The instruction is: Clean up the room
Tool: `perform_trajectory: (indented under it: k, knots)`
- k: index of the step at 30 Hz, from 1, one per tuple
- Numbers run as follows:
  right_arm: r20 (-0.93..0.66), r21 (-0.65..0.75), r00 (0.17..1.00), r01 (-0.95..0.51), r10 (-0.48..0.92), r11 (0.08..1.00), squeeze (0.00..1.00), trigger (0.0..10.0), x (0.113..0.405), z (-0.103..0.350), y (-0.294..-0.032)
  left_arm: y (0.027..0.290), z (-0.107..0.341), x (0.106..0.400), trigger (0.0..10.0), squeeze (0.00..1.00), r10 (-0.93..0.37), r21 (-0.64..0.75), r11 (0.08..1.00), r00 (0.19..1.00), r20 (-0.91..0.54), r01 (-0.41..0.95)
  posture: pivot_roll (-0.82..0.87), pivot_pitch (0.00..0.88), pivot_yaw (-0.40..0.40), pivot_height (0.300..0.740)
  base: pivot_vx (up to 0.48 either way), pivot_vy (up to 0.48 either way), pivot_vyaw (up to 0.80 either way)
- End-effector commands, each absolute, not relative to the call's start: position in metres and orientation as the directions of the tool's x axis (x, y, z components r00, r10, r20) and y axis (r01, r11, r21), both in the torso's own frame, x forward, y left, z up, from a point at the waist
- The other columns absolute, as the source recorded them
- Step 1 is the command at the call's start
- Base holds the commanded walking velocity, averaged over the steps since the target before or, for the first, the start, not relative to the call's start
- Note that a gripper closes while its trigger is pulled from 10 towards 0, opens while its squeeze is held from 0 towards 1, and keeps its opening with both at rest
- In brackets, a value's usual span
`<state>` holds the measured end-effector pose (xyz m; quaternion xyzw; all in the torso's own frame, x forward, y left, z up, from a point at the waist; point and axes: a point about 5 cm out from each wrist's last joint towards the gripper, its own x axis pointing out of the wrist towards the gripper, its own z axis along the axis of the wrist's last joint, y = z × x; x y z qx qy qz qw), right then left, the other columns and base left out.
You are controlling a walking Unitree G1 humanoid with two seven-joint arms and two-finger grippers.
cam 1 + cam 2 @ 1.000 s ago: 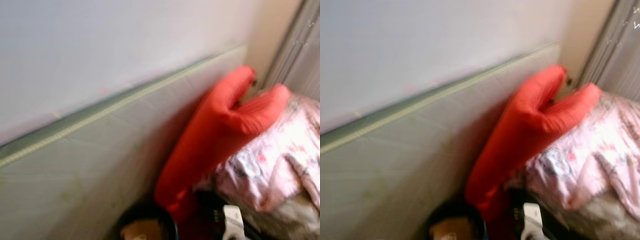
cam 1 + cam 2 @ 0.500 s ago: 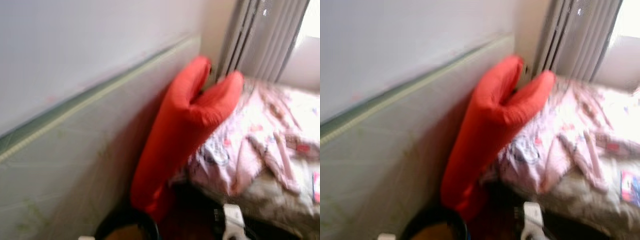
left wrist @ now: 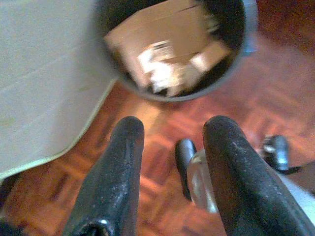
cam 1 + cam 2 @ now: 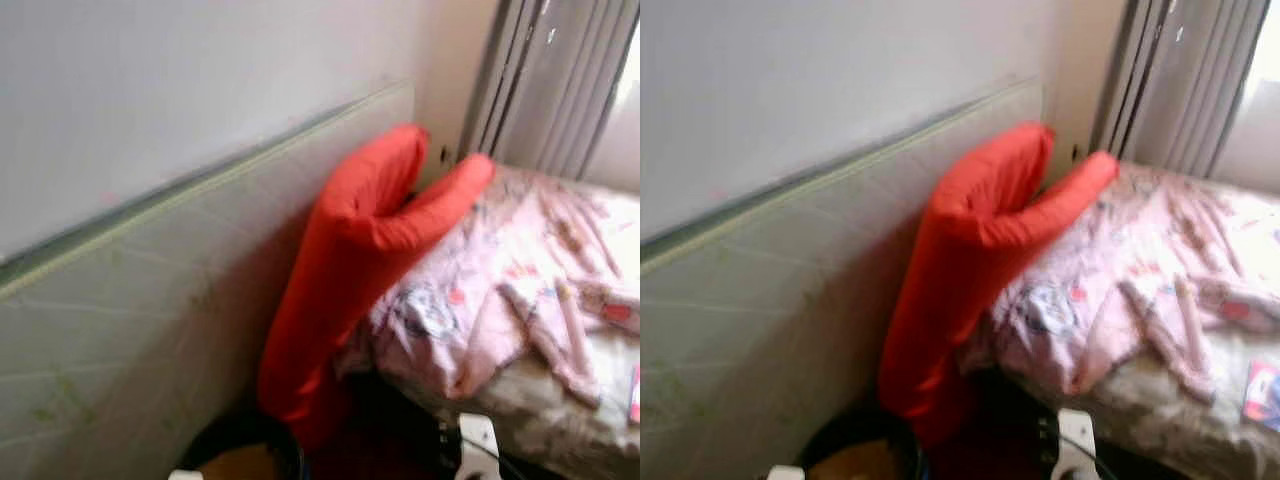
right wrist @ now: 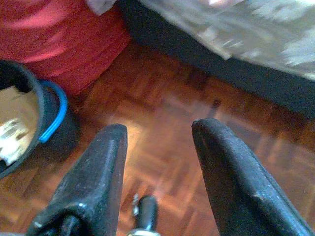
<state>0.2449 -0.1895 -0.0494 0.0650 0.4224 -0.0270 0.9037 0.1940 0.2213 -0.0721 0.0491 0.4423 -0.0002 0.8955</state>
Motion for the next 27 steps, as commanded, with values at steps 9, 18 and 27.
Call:
perform_trajectory:
  k: [9,18,27]
  knots:
    - [-0.752,0.11,0.659,0.11,0.011,0.988,0.0,10.0,0.25,-0.047,-0.184,0.24,-0.071,0.188,10.0,0.0,0.079,0.125,0.991,0.594,-0.801,0.037,0.07,0.0,-0.019,0.74,0.0,-0.282,0.0]
    - [-0.753,0.11,0.658,0.11,0.01,0.988,0.0,10.0,0.25,-0.047,-0.183,0.236,-0.07,0.192,10.0,0.0,0.072,0.129,0.99,0.597,-0.799,0.053,0.07,0.0,-0.014,0.74,0.0,-0.282,0.0]
    - [-0.746,0.117,0.666,0.115,0.011,0.987,0.0,10.0,0.251,-0.046,-0.182,0.235,-0.069,0.194,10.0,0.0,0.069,0.133,0.989,0.596,-0.8,0.063,0.07,0.0,-0.01,0.74,0.0,-0.281,0.0]
